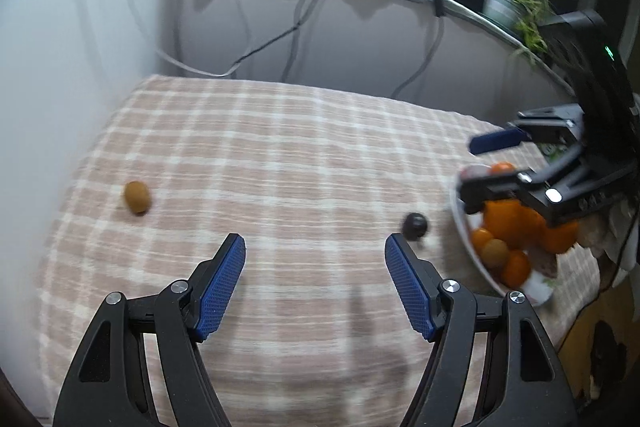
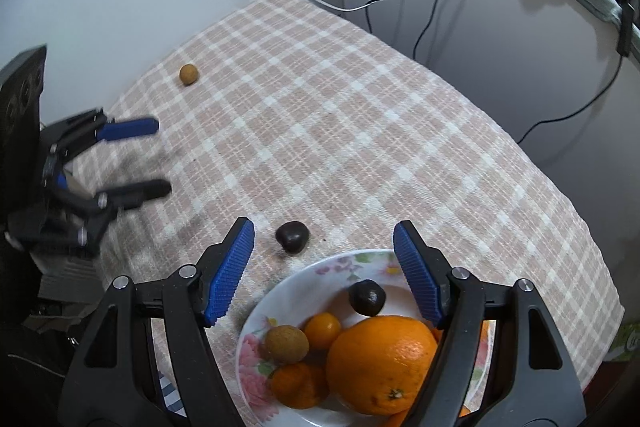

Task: Organize fruits
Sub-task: 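Move both open grippers to the brown fruit and plum left on the cloth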

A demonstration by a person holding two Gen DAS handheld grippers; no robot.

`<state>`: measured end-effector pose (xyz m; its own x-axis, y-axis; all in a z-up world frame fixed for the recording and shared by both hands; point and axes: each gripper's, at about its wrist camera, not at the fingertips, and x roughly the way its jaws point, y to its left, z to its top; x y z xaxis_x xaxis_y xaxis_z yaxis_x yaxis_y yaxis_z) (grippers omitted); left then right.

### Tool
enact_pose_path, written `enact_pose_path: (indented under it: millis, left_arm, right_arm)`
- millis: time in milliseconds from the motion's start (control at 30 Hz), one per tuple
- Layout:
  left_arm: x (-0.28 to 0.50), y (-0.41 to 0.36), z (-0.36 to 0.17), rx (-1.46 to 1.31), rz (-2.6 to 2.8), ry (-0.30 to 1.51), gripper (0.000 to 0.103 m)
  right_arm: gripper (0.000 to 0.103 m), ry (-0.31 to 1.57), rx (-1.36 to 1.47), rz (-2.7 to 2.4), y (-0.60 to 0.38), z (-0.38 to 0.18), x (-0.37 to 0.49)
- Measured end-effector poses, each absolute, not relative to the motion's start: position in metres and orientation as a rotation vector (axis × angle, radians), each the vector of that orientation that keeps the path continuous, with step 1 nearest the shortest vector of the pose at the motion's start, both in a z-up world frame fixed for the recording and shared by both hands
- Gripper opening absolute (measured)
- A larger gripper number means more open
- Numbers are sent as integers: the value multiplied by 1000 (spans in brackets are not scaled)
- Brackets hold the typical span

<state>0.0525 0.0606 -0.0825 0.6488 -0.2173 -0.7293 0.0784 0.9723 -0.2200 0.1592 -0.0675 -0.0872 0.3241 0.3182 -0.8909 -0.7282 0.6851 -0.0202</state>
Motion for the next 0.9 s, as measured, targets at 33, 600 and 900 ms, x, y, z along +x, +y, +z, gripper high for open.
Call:
enact_pose_path:
  millis: [33, 600, 900]
  left_arm:
    - [53, 66, -83, -179, -158, 850, 72]
    - [75, 142, -108, -249, -9, 876, 64]
    - [89, 158, -119, -264, 11, 899, 56]
  right_arm:
    - [75, 1029, -473, 724, -65, -89, 159]
    - [64, 1076, -676, 816, -31, -113, 152]
    - [51, 1140, -729, 819, -19, -132, 161]
